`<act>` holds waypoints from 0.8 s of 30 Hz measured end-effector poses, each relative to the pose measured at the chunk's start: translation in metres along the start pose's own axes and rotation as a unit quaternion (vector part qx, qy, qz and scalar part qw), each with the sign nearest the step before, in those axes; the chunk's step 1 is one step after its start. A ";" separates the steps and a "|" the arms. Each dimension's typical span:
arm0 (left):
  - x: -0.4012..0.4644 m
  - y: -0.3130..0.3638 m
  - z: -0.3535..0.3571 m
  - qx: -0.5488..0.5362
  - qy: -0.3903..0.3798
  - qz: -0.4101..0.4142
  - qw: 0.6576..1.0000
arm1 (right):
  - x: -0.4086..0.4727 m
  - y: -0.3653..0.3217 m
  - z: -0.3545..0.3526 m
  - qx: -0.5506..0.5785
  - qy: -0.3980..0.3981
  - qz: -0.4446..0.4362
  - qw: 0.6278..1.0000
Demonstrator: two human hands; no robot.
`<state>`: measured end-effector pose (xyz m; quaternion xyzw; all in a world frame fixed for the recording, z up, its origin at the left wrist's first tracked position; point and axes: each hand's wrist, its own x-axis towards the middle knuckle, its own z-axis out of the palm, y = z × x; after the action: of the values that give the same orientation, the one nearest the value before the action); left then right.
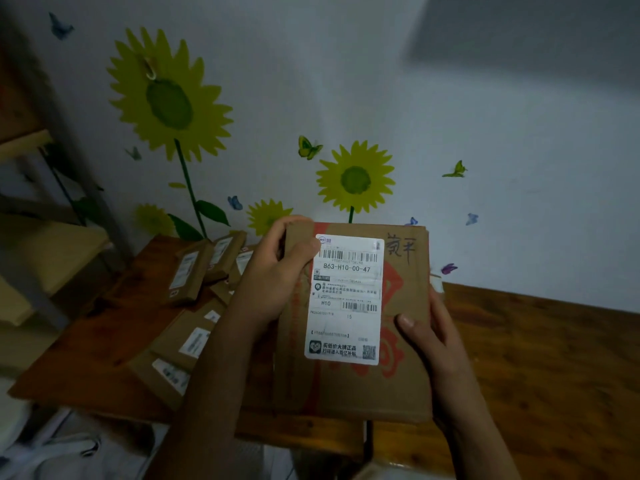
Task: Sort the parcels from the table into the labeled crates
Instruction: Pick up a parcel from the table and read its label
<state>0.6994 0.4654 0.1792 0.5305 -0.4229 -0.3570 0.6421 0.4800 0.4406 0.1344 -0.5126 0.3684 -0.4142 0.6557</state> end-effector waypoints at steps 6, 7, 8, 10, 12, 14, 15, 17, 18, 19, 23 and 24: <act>-0.009 -0.003 0.005 -0.009 -0.015 0.001 1.000 | -0.009 0.003 -0.001 -0.013 0.021 -0.021 0.999; -0.010 -0.002 0.005 -0.018 -0.018 -0.002 1.000 | -0.010 0.003 0.000 -0.008 0.024 -0.023 0.999; -0.010 -0.002 0.005 -0.025 -0.019 -0.002 0.999 | -0.011 0.002 0.000 -0.005 0.027 -0.025 0.999; -0.011 -0.003 0.005 -0.030 -0.019 0.001 0.999 | -0.012 0.001 0.001 -0.006 0.030 -0.030 0.999; -0.012 -0.005 0.004 -0.035 -0.019 -0.001 0.999 | -0.013 0.002 0.001 -0.009 0.031 -0.029 0.999; -0.013 -0.006 0.003 -0.037 -0.021 -0.002 0.999 | -0.013 0.003 0.002 -0.009 0.033 -0.023 0.999; -0.013 -0.006 0.003 -0.037 -0.022 -0.001 0.999 | -0.013 0.004 0.002 -0.009 0.034 -0.022 0.999; -0.014 -0.006 0.002 -0.038 -0.024 -0.002 0.999 | -0.012 0.005 0.002 -0.012 0.034 -0.022 0.999; -0.014 -0.006 0.002 -0.039 -0.025 -0.004 0.999 | -0.012 0.005 0.003 -0.011 0.033 -0.023 0.999; -0.014 -0.006 0.001 -0.038 -0.025 -0.004 0.999 | -0.011 0.005 0.004 -0.008 0.032 -0.023 0.999; -0.016 -0.007 -0.002 -0.028 -0.025 -0.002 0.999 | -0.010 0.007 0.004 -0.001 0.033 -0.024 0.999; -0.017 -0.007 -0.002 -0.028 -0.027 -0.004 0.999 | -0.009 0.007 0.003 0.000 0.034 -0.024 0.999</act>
<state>0.6944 0.4804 0.1689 0.5039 -0.4276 -0.3852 0.6441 0.4808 0.4512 0.1284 -0.5073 0.3776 -0.4470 0.6327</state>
